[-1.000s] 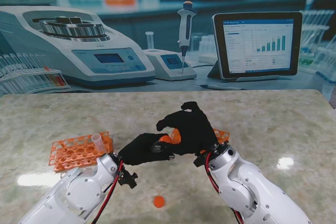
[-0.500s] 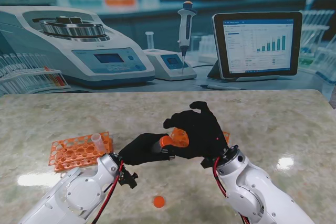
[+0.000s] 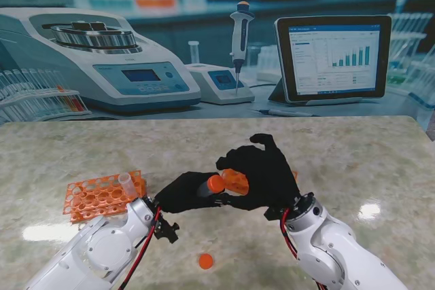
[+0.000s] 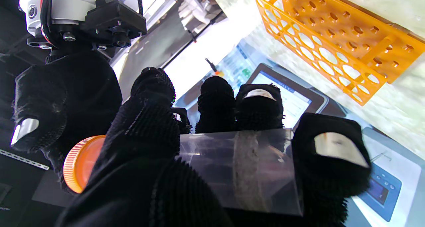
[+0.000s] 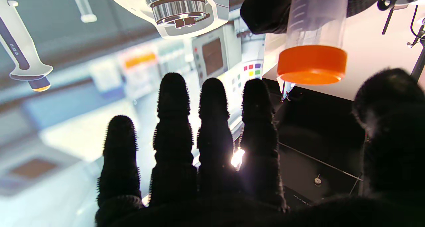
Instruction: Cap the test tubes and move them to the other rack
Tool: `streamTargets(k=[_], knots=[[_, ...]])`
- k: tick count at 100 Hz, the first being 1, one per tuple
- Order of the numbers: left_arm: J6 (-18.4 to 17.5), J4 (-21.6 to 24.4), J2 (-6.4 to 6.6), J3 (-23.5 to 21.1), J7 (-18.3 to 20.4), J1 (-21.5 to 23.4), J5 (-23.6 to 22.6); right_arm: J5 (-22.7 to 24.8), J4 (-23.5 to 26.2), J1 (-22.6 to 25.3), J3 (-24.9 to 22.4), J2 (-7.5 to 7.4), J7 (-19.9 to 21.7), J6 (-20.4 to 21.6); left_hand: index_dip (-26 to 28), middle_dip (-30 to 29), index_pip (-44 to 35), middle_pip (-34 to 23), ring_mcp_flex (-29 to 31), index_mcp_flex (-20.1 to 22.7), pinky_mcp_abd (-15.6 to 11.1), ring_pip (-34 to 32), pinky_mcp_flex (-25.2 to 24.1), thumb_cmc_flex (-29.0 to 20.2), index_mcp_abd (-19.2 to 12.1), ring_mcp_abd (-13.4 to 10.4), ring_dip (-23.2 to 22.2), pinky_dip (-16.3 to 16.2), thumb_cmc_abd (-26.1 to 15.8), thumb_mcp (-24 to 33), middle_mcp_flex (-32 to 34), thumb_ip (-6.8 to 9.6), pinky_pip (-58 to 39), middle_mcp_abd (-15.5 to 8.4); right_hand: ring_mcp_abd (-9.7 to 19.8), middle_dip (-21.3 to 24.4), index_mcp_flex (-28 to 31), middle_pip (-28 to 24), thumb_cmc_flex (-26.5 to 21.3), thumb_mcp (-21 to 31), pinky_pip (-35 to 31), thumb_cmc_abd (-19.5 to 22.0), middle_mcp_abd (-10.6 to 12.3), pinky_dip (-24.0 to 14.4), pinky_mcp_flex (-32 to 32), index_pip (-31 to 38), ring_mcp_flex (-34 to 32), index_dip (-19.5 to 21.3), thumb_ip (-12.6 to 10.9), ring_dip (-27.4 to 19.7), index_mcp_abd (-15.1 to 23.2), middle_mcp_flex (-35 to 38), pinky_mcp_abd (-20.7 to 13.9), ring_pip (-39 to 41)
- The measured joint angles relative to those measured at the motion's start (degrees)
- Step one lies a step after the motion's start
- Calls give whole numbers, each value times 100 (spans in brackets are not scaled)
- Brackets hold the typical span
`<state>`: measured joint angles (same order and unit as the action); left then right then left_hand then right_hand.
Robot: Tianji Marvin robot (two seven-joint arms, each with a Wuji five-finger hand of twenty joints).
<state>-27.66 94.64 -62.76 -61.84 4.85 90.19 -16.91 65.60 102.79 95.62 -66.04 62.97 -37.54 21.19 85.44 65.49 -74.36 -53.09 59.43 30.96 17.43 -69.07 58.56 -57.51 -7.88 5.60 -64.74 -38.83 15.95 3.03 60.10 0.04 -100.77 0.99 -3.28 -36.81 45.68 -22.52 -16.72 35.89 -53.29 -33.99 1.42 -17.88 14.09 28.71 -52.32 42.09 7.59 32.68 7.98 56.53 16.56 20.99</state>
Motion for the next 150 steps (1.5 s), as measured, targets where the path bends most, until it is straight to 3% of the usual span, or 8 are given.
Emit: streamTargets(k=[61, 84, 100, 107, 115, 129, 150], knots=[[4, -7, -1, 15, 9, -16, 8, -59, -69, -120, 119, -15, 145, -6, 0, 0, 0, 0, 0, 0, -1, 0, 0, 0, -1, 0, 0, 0, 0, 0, 0, 0, 0, 0, 50, -126, 4, -164, -925, -352, 35, -263, 0, -79, 24, 125, -58, 282, -1, 149, -1, 24, 46, 15], [4, -9, -2, 14, 8, -18, 12, -96, -73, -141, 130, -13, 213, 28, 0, 0, 0, 0, 0, 0, -3, 0, 0, 0, -1, 0, 0, 0, 0, 0, 0, 0, 0, 0, 117, -186, 115, -250, -1328, -944, 35, -118, -2, -83, 67, 238, -296, 360, -2, 220, 50, 319, 47, -12], [3, -19, -1, 10, 7, -23, 13, -144, -73, -155, 132, -12, 283, 49, 0, 0, 0, 0, 0, 0, -4, 0, 0, 0, -1, 0, 0, 0, 0, 0, 0, 0, 0, 0, 126, -226, 118, -257, -1822, -2001, 35, 159, 8, -83, 92, 548, -361, 134, -2, 238, 136, 386, 47, 26], [3, -22, 0, 10, 7, -24, 14, -153, -72, -158, 132, -11, 301, 49, 0, 0, 0, 0, 0, 0, -4, 0, 0, 0, -1, 0, 0, 0, 0, 0, 0, 0, 0, 0, 133, -230, 120, -257, -1882, -2181, 35, 225, 10, -83, 93, 628, -419, 77, -2, 282, 155, 386, 47, 26], [3, -22, 1, 9, 7, -24, 15, -178, -66, -158, 131, -11, 351, 54, 0, 0, 0, 0, 0, 0, -4, 0, 0, 0, -1, 0, 0, 0, 0, 0, 0, 0, 0, 0, 134, -230, 119, -249, -1875, -2155, 35, 241, 10, -83, 93, 618, -419, 73, -2, 283, 157, 386, 47, 26], [-4, -21, 0, 6, 7, -18, 8, -202, -46, -152, 106, -10, 478, 78, 0, 0, 0, 0, 0, 0, -4, 0, 0, 0, -1, 0, 0, 0, 0, 0, 0, 0, 0, 0, 133, -230, 122, -166, -1238, -1158, 35, 228, 11, -84, 93, 350, -416, 226, -6, 283, 157, 386, 47, 26], [-11, -6, -1, 7, 7, -8, 0, -274, -8, -135, 73, -4, 563, 128, 0, 0, 0, 0, 0, 0, -7, 0, 0, 0, -1, 0, 0, 0, 0, 0, 0, 0, 0, 0, 133, -179, 122, -104, -662, -623, 35, 241, 11, -94, 86, 223, -414, 226, -10, 283, 130, 381, 49, 26]])
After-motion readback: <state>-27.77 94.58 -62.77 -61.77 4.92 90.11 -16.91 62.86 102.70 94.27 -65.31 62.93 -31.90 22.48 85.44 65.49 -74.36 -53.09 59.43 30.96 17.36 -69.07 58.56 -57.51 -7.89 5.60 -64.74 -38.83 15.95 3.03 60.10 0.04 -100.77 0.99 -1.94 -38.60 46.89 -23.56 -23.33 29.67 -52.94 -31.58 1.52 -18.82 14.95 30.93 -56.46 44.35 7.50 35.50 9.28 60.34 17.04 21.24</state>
